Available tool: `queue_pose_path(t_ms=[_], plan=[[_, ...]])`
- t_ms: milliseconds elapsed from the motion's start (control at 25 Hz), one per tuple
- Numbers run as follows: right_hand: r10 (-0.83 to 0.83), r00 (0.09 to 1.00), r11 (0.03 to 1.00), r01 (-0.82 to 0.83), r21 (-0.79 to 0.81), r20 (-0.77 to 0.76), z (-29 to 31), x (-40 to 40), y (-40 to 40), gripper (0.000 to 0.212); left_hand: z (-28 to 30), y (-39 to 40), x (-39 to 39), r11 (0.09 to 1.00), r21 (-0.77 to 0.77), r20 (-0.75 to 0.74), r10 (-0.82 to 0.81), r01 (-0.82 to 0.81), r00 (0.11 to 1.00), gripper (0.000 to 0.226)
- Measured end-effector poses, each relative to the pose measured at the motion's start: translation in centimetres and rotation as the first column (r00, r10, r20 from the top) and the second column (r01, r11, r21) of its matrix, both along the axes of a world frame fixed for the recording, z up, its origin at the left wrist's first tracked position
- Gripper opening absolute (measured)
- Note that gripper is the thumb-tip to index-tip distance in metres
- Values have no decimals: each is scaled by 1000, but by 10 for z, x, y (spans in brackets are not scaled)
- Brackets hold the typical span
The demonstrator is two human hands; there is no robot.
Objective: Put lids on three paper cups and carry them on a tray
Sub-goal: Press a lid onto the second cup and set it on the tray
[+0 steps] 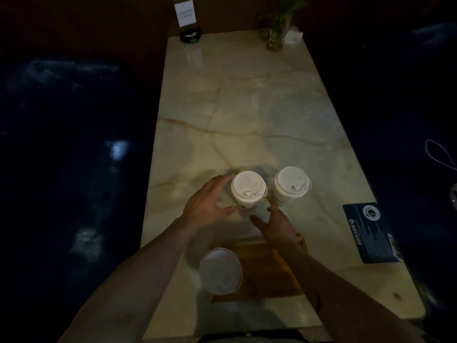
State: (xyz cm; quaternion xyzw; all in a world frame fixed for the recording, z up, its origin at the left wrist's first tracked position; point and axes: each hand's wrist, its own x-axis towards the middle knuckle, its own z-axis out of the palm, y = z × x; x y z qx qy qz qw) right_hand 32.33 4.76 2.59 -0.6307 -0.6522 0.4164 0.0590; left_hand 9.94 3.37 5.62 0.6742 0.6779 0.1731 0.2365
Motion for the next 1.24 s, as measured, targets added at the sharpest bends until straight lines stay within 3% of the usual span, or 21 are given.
queue_pose_path(t_ms=[80, 160, 400, 640, 800, 1080, 1240], plan=[[-120, 980, 992, 113, -53, -161, -5, -9, 7, 85, -4, 3, 2, 999, 18, 42, -43, 42, 998, 83], [-145, 963, 989, 137, -52, -226, -8, -15, 11, 86, -8, 2, 5, 997, 60, 34, -52, 50, 998, 80], [-145, 931, 987, 160, 18, -334, -14, -22, 24, 78, -8, 5, 13, 985, 172, 61, 0, -11, 998, 63], [-112, 919, 987, 147, 65, -378, -3, -23, 22, 72, 2, 2, 15, 983, 174, 64, 40, -50, 997, 61], [-79, 893, 988, 129, 83, -443, 18, -22, 13, 65, 22, -4, 10, 985, 148, 205, 60, -92, 977, 61], [-26, 776, 979, 147, 141, -630, 77, -22, -11, 60, 85, -32, 8, 971, 123, 544, 107, -206, 832, 57], [-48, 748, 987, 136, 82, -662, 115, -26, -30, 63, 116, -62, 6, 967, 61, 758, 115, -246, 642, 55]])
